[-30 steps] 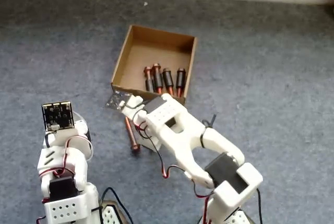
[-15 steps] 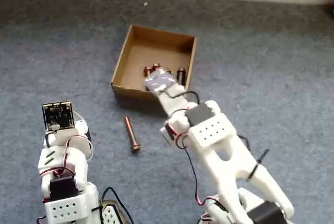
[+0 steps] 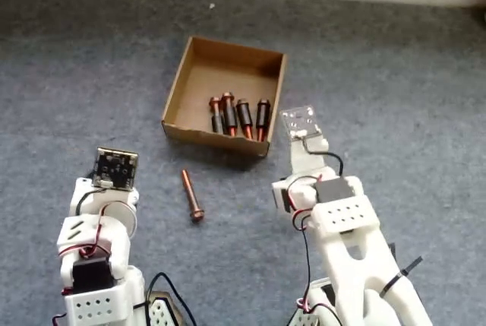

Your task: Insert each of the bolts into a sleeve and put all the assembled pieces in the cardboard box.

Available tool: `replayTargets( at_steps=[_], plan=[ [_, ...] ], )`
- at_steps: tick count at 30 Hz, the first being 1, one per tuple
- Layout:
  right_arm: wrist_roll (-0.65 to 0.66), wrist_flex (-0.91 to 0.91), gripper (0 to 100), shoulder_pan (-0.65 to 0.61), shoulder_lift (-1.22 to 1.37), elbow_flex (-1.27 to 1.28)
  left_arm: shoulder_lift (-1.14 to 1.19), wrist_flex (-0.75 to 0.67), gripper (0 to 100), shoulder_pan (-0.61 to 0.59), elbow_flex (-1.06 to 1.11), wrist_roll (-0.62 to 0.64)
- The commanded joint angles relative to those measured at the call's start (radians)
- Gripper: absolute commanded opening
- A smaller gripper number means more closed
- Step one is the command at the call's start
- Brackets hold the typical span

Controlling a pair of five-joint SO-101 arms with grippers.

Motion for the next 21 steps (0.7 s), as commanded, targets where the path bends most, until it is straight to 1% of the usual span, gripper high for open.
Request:
replayTargets(
  at_steps=[1, 4, 7, 12, 17, 21],
  plan=[
    [-0.012, -0.067, 0.5, 0.015, -0.033, 0.022, 0.004, 0.091, 1, 0.073, -0.116, -0.064],
    [-0.012, -0.067, 0.5, 0.039, -0.033, 0.025, 0.004, 0.15, 1, 0.111, -0.194, -0.1],
    [-0.012, -0.071, 0.5, 0.058, -0.033, 0.033, 0.004, 0.201, 1, 0.124, -0.278, -0.106],
    [-0.012, -0.122, 0.5, 0.058, -0.033, 0.058, 0.005, 0.285, 1, 0.174, -0.392, -0.143],
    [-0.012, -0.168, 0.5, 0.058, -0.033, 0.085, 0.024, 0.31, 1, 0.188, -0.429, -0.184],
    [-0.012, -0.173, 0.5, 0.058, -0.033, 0.085, 0.173, 0.302, 1, 0.188, -0.466, -0.23]
  ],
)
